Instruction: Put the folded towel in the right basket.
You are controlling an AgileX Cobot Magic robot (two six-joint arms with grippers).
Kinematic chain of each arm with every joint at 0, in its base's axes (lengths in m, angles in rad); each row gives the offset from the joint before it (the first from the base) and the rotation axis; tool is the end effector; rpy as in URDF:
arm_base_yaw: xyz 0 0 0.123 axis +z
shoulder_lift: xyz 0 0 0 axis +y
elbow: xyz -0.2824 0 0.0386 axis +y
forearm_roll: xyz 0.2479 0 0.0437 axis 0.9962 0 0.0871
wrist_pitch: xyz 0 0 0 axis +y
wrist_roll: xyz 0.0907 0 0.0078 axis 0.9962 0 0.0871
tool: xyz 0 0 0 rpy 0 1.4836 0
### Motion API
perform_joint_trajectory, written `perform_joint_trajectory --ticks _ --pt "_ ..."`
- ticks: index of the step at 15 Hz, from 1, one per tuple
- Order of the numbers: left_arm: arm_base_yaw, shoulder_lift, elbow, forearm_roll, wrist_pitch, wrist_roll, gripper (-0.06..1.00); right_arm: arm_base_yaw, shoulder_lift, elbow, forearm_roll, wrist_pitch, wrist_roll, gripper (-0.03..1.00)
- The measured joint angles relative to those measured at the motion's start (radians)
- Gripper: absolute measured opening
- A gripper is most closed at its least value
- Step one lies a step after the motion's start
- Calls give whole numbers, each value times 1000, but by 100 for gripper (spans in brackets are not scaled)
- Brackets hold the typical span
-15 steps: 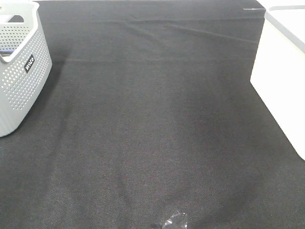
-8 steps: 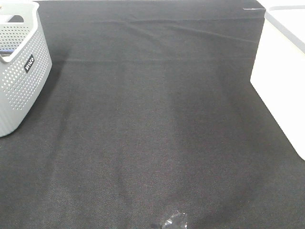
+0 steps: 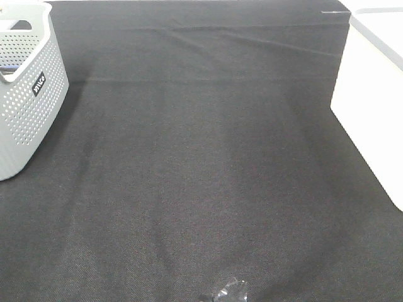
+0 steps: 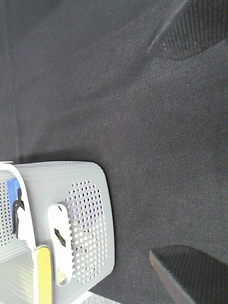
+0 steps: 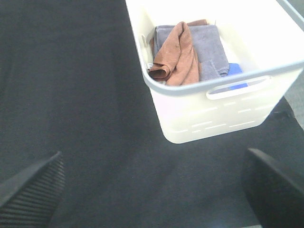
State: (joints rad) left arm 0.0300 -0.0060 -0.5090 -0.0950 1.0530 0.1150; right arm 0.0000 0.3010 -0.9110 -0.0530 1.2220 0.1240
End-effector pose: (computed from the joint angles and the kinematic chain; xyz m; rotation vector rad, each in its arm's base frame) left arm -0.0065 -0.0077 0.2806 0.0905 2.0160 -0.0212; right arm -0.0015 -0.0045 0.3758 0.1409 2.0897 0.0118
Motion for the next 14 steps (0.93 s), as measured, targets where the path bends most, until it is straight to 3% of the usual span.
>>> perform_joint_trajectory --ticks 7,12,14 --pt "0 0 0 0 0 0 99 0 -296 271 -27 1 -48 97" --pt "0 0 0 0 0 0 99 0 -306 407 -27 1 -75 97" --pt "0 0 0 0 0 0 99 0 -306 432 -26 -64 -78 97"
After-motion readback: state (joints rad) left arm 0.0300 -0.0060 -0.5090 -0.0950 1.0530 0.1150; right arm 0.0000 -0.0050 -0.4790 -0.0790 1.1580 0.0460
